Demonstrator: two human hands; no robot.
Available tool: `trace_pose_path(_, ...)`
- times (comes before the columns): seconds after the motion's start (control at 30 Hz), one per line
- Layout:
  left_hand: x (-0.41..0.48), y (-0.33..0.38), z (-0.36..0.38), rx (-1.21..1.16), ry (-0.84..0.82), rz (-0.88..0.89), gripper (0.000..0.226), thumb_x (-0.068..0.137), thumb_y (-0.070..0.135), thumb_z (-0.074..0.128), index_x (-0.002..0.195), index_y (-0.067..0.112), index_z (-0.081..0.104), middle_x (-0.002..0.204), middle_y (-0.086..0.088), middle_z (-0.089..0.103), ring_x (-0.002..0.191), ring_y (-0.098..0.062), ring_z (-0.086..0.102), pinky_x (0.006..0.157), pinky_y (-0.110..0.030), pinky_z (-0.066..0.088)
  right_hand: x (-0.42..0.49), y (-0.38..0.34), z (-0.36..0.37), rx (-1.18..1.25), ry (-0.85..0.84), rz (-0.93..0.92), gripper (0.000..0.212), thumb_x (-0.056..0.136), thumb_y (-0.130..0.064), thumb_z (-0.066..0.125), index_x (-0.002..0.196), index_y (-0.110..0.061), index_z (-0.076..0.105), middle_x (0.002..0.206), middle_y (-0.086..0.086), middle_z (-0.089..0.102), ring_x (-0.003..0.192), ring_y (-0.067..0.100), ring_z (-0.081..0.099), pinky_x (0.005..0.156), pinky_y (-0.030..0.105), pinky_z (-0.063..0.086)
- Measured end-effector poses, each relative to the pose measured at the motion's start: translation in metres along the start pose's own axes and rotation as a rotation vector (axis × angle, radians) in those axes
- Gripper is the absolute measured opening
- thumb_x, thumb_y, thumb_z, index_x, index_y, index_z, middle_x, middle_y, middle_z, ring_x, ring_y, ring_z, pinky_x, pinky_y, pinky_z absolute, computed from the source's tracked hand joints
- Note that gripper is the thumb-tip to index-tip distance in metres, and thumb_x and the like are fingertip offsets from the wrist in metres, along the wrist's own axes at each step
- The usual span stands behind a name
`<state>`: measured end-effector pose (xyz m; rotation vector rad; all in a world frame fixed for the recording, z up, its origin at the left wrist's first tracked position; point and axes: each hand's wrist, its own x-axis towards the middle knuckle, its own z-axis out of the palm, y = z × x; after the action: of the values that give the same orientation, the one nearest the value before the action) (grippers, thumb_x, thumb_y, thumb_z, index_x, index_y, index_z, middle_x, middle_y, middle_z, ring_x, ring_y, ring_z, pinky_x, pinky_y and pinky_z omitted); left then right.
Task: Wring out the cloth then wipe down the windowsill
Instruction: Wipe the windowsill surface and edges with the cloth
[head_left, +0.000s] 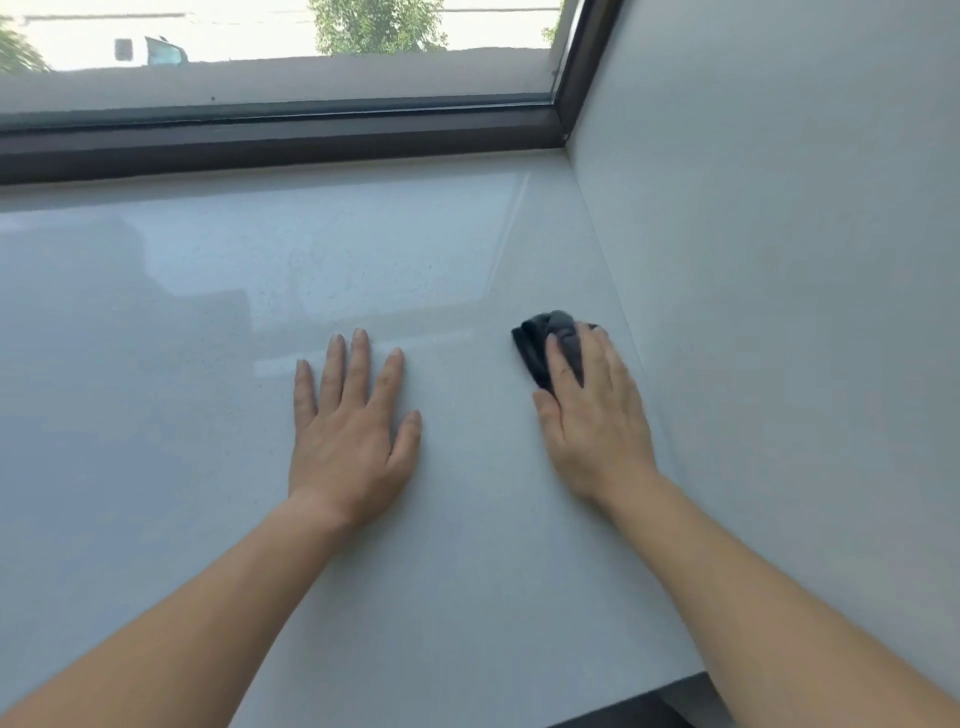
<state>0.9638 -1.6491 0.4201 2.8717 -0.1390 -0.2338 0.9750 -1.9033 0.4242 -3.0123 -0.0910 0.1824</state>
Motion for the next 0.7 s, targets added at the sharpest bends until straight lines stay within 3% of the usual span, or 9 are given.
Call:
trace_pose_path(0.1,-0.002,-0.002,-0.001,0.000,-0.016,0.043,0.073,0.091,0.053,0.018,0.156,0.020,0.016,0.166,-0.009,-0.002,0.152,-0.021,-0.014,0.120,-0.049,-0.014,0.008,0.005,-0.004,-0.029,0.015,0.187,0.073,0.096,-0.053,0.012,0.157,-0.013,0.018,0.164,0.018,0.006,0.152,0.033,0.002,0.124,0.046,0.010)
trace_pose_path(0.37,-0.066,0.008,0.003,-0.050,0.029,0.070,0.061,0.093,0.044,0.028,0.145,0.015,0.040,0.162,-0.015,0.020,0.152,-0.029,0.008,0.121,-0.053,-0.002,-0.121,-0.004,0.005,-0.036,-0.100,0.073,0.069,0.099,-0.053,0.017,0.158,-0.016,0.013,0.165,0.014,-0.002,0.153,0.028,-0.005,0.123,0.042,0.008)
trace_pose_path(0.53,-0.104,0.004,0.011,-0.029,-0.006,0.080,0.061,0.093,0.043,0.026,0.149,0.019,0.035,0.164,-0.013,0.014,0.153,-0.028,0.002,0.121,-0.053,-0.004,-0.107,0.003,0.006,-0.034,0.022,0.309,0.073,0.097,-0.054,0.018,0.156,-0.011,0.022,0.162,0.022,0.013,0.149,0.037,0.010,0.122,0.049,0.015)
trace_pose_path(0.6,-0.111,0.004,0.014,-0.023,-0.006,0.088,0.061,0.094,0.043,0.026,0.150,0.019,0.033,0.164,-0.013,0.013,0.153,-0.028,0.001,0.121,-0.053,-0.004,-0.100,-0.014,0.008,-0.007,0.040,0.361,0.074,0.096,-0.056,0.018,0.156,-0.012,0.020,0.162,0.021,0.011,0.150,0.036,0.007,0.122,0.049,0.013)
trace_pose_path(0.7,-0.119,0.007,0.016,-0.021,-0.007,0.090,0.062,0.095,0.044,0.025,0.152,0.019,0.030,0.165,-0.014,0.011,0.153,-0.028,-0.001,0.121,-0.053,-0.004,-0.121,-0.031,0.011,0.002,-0.012,0.169,0.072,0.098,-0.055,0.020,0.157,-0.016,0.015,0.165,0.015,0.002,0.152,0.030,-0.002,0.123,0.045,0.007)
